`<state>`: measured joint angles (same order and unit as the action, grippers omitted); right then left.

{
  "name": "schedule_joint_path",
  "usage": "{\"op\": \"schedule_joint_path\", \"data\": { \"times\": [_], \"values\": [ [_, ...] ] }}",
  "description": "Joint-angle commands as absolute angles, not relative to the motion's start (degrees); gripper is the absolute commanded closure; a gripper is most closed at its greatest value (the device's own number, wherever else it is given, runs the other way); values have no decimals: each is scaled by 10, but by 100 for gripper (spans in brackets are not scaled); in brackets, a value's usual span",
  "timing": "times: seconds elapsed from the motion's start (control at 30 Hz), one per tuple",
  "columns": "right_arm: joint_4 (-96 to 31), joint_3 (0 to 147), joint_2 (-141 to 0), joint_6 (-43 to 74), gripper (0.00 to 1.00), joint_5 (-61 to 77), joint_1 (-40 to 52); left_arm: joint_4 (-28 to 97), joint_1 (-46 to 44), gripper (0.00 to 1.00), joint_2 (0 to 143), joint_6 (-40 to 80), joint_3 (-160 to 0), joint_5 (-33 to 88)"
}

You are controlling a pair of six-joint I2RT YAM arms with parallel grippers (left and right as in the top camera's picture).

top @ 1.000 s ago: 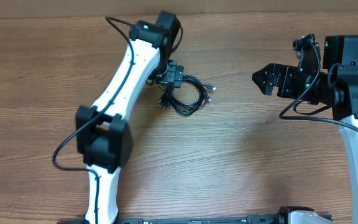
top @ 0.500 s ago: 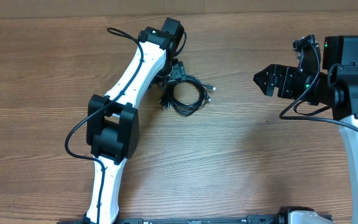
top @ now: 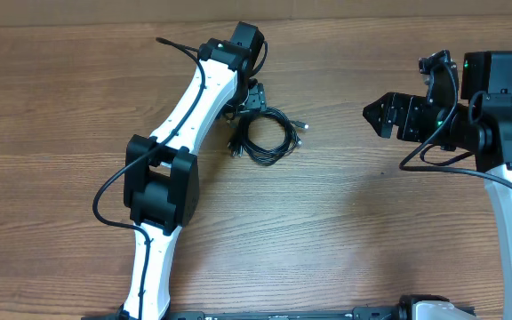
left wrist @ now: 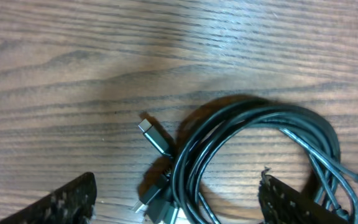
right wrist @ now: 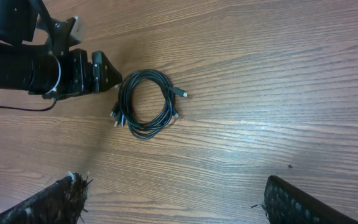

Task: Untangle cables
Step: 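Lower the left gripper onto the cable bundle and close on it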

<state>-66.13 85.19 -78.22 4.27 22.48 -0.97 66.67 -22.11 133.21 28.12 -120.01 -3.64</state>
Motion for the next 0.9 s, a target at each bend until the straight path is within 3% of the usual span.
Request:
{"op": "schedule_joint_path", "data": {
  "times": [0.0,0.3,0.4,0.47,0.73,0.77,0.83,0.87],
  "values": [
    [-662,862,-775,40,10,223,-7,670,-222,18,1339,154,-1201,-35],
    [-662,862,-775,40,10,223,-7,646,-222,18,1339,-42,-1192,-29],
    [-663,862,-775,40,10,222,-7,631,-222,12,1339,-100,-1175,-29],
    [-664,862,-775,40,10,218,-7,625,-221,9,1339,-123,-1161,-27],
    [-664,862,-775,40,10,218,-7,602,-220,14,1339,-147,-1126,-21],
    [-664,862,-775,40,10,218,-7,597,-220,18,1339,-147,-1124,-16],
    [-665,862,-775,40,10,218,-7,590,-220,42,1339,-147,-1121,-6],
    [-665,862,-775,40,10,218,-7,587,-220,49,1339,-146,-1121,-3]
  ]
}}
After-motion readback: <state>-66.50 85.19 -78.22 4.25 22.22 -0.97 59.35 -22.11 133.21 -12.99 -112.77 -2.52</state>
